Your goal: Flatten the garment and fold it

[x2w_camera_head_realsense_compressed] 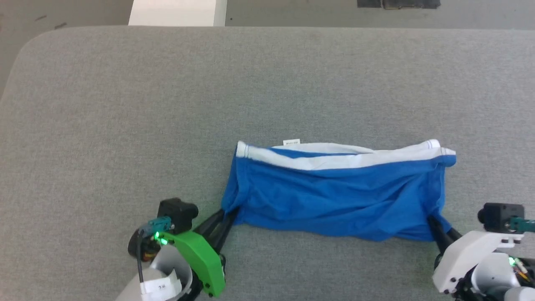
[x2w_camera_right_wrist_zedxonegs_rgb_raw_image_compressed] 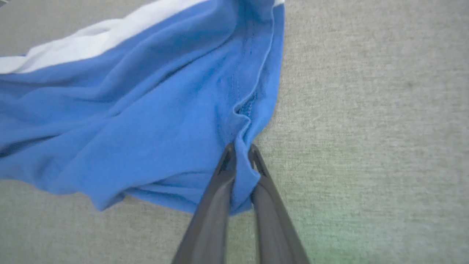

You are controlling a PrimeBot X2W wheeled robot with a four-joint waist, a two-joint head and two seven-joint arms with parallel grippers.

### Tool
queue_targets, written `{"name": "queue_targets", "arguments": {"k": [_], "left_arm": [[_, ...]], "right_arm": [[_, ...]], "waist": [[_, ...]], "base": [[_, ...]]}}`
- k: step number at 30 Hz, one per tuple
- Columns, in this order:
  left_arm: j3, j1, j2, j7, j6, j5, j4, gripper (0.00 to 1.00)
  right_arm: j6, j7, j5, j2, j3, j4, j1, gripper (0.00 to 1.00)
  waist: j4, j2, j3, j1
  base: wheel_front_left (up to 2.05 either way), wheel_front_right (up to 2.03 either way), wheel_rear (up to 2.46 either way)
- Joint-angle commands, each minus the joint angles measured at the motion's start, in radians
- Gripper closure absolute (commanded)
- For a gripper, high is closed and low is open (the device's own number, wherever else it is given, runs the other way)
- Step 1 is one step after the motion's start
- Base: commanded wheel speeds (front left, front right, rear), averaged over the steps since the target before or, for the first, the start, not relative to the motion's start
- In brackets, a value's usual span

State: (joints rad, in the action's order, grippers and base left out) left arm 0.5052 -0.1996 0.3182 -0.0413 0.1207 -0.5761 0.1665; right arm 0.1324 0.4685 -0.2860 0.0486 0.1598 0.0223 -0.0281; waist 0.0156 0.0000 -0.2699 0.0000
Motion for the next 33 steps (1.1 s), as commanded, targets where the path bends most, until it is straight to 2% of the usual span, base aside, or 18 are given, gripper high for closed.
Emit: {"name": "queue_targets", "arguments": {"k": [1,2,6,12,17,23,28,33], "left_arm": [[-0.001,0.020,0.010,-0.004,-0.007,-0.009,0.007,0.07],[-0.001,0.026,0.005,-0.001,-0.008,-0.017,0.008,0.00],[-0.009,0.054,-0.013,0.028,-0.013,-0.041,0.004,0.00],[-0.050,0.107,-0.020,0.124,-0.046,-0.047,-0.033,0.00],[-0.116,0.107,-0.028,0.265,-0.101,0.000,-0.056,0.00],[-0.223,0.049,-0.074,0.302,-0.119,0.092,-0.058,0.00],[-0.342,0.010,-0.144,0.303,-0.100,0.219,-0.099,0.00],[-0.411,-0.015,-0.184,0.303,-0.067,0.311,-0.096,0.00]], "right_arm": [[-0.002,-0.016,-0.008,0.002,-0.005,-0.015,-0.008,0.00],[-0.002,-0.024,-0.011,0.002,-0.008,-0.025,-0.009,0.00],[-0.002,-0.074,-0.020,0.002,-0.006,-0.050,-0.012,0.00],[-0.002,-0.168,0.002,0.002,0.018,0.008,-0.032,0.00],[-0.002,-0.255,0.023,0.002,0.038,0.026,-0.023,0.00],[-0.002,-0.322,0.055,0.002,0.032,-0.047,0.030,0.00],[-0.002,-0.330,0.071,0.002,0.033,-0.148,0.114,0.00],[-0.002,-0.286,0.053,0.002,0.054,-0.282,0.210,0.00]], "waist": [[-0.005,0.0000,0.008,0.0000],[-0.006,0.0000,0.012,0.0000],[-0.003,0.0000,0.036,0.0000],[0.006,0.0000,0.072,0.0000],[0.014,0.0000,0.085,0.0000],[0.019,0.0000,0.082,0.0000],[0.017,0.0000,0.069,0.0000],[0.015,0.0000,0.062,0.0000]], "base": [[0.00,0.00,0.00],[0.00,0.00,0.00],[0.00,0.00,0.00],[0.00,0.00,0.00],[0.00,0.00,0.00],[0.00,0.00,0.00],[0.00,0.00,0.00],[0.00,0.00,0.00]]}}
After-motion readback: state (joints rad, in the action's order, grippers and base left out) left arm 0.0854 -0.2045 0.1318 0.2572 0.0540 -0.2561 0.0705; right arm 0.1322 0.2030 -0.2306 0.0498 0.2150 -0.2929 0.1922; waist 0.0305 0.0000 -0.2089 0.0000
